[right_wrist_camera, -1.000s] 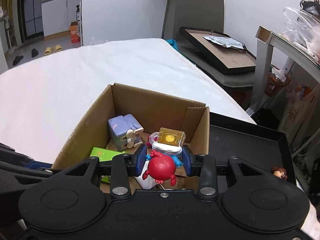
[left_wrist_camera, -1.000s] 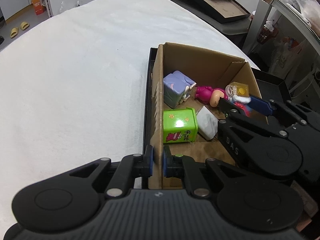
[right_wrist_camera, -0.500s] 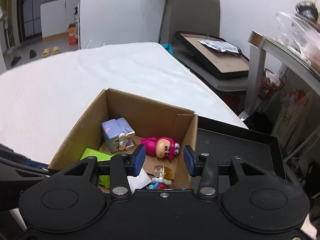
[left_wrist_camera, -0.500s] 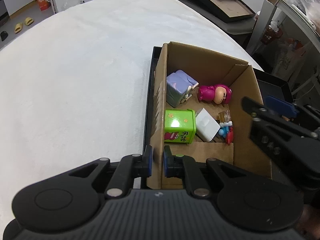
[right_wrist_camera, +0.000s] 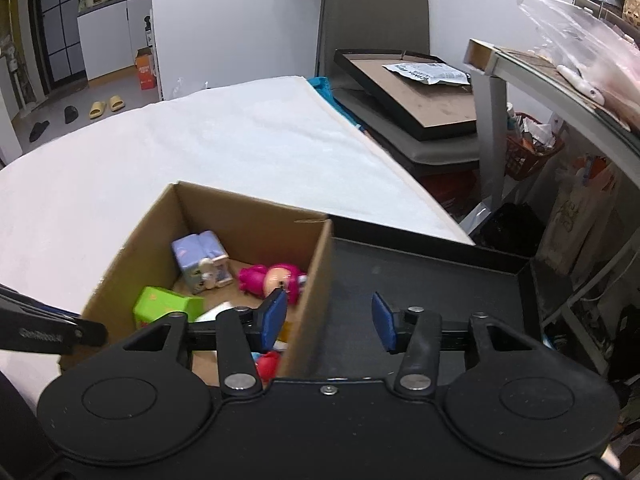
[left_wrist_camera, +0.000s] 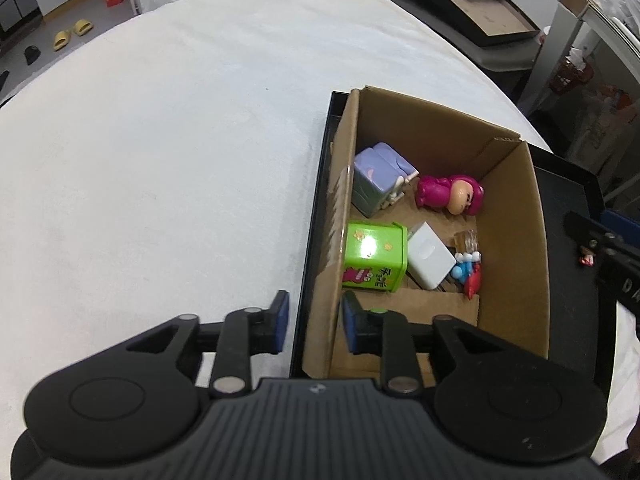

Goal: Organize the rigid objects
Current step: 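Carry the red crab figure into the box and release it, then reach the right gripper to the brown-haired doll and grasp it, then carry the brown-haired doll into the box and open the right gripper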

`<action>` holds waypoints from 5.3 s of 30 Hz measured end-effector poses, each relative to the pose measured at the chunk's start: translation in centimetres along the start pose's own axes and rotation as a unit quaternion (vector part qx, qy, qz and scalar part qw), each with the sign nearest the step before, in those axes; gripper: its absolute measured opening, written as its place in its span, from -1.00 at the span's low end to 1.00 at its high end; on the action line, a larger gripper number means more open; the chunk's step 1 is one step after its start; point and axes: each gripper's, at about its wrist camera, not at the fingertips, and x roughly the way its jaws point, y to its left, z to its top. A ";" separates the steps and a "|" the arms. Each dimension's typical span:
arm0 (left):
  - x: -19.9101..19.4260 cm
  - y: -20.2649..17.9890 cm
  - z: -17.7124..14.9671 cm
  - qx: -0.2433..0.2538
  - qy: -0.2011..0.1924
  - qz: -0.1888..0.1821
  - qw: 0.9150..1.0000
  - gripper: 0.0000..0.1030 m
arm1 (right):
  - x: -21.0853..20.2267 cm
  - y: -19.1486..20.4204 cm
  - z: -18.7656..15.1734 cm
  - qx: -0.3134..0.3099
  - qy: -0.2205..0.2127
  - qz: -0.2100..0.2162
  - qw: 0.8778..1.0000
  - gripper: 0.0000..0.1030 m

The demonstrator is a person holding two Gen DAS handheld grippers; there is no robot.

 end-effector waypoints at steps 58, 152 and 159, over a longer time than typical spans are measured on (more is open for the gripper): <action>2.1 -6.4 -1.1 0.016 -0.003 0.129 0.992 0.20 | 8.9 -14.2 -4.6 0.148 0.074 -0.050 0.985 -0.40; -2.7 0.4 -2.2 0.019 -0.027 -0.023 0.999 -0.72 | 1.5 2.1 2.6 0.023 -0.017 0.078 0.997 -0.05; -5.8 -0.9 -2.7 0.035 -0.049 -0.022 0.998 -0.22 | -1.7 -1.0 1.3 0.074 -0.021 0.084 0.993 -0.01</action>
